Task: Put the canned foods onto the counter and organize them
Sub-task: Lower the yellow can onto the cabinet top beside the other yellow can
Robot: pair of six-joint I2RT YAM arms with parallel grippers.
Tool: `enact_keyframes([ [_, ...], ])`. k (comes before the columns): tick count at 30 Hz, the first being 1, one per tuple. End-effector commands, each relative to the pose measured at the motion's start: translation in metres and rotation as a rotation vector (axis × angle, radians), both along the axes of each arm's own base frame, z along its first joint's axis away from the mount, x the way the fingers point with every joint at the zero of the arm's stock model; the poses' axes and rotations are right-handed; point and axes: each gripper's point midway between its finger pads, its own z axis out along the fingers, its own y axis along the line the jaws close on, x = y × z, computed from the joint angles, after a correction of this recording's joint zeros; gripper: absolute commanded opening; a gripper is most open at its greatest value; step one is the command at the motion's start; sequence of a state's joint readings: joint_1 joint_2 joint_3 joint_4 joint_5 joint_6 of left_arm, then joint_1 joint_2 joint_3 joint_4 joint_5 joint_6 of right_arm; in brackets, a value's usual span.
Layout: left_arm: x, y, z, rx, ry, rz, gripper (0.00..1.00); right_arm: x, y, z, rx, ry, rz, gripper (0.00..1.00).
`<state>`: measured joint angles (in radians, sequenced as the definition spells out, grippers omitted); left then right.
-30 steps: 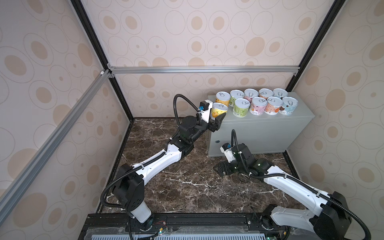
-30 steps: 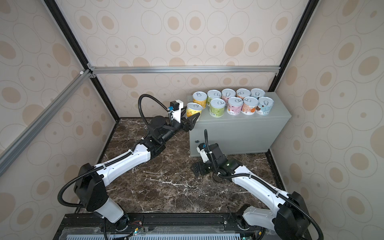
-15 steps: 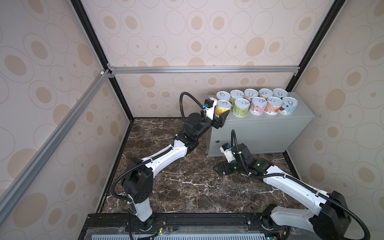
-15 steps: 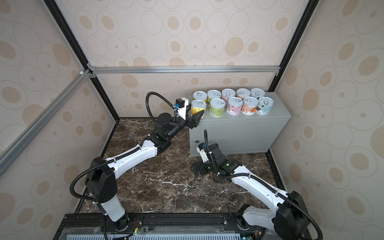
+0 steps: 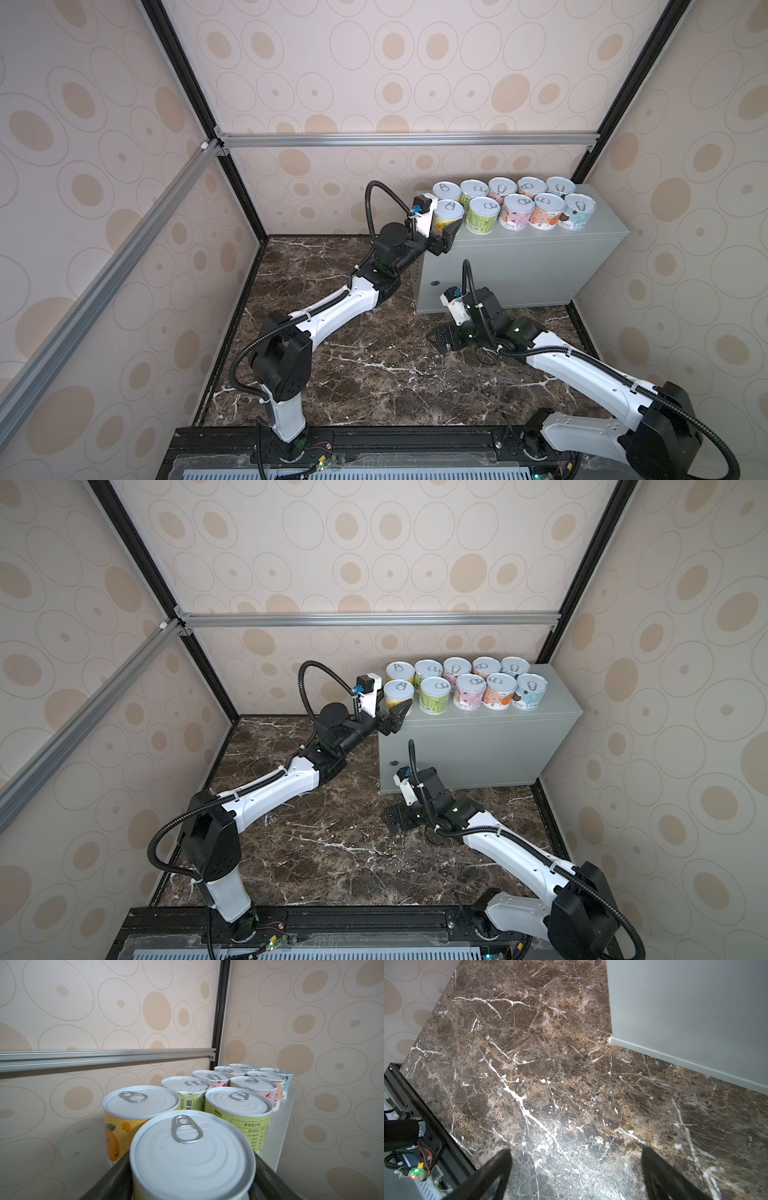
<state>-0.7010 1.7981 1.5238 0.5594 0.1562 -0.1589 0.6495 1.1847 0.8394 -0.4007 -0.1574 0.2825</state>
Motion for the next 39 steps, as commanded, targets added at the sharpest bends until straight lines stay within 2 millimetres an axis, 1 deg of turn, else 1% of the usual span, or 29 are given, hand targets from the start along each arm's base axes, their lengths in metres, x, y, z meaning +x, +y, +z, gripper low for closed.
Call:
enact_keyframes([
  [1, 0.009, -0.002, 0.002, 0.016, -0.012, 0.006, 0.78, 0.0, -0.003, -0.004, -0.01, -0.006, -0.001, 0.99],
  [14, 0.016, -0.013, 0.0, 0.008, 0.006, -0.023, 0.77, -0.001, -0.004, -0.004, -0.012, -0.005, -0.002, 0.99],
  [18, 0.015, -0.016, -0.002, 0.01, 0.012, -0.034, 0.78, -0.001, -0.004, -0.003, -0.011, -0.008, -0.002, 0.99],
  [23, 0.012, -0.015, -0.001, 0.013, 0.014, -0.042, 0.8, -0.001, -0.005, -0.002, -0.011, -0.013, -0.006, 0.99],
  [29, 0.005, -0.009, 0.01, 0.004, 0.002, -0.042, 0.83, -0.001, -0.007, 0.004, -0.007, -0.02, -0.013, 0.99],
  [34, -0.001, -0.005, 0.021, -0.006, -0.013, -0.047, 0.86, -0.002, -0.009, 0.014, 0.006, -0.036, -0.028, 0.99],
  [35, -0.003, -0.004, 0.024, -0.008, -0.015, -0.048, 0.87, -0.002, -0.01, 0.015, 0.007, -0.038, -0.032, 0.99],
  [39, -0.009, 0.003, 0.035, -0.018, -0.031, -0.043, 0.98, -0.004, -0.014, 0.025, 0.022, -0.05, -0.052, 0.99],
])
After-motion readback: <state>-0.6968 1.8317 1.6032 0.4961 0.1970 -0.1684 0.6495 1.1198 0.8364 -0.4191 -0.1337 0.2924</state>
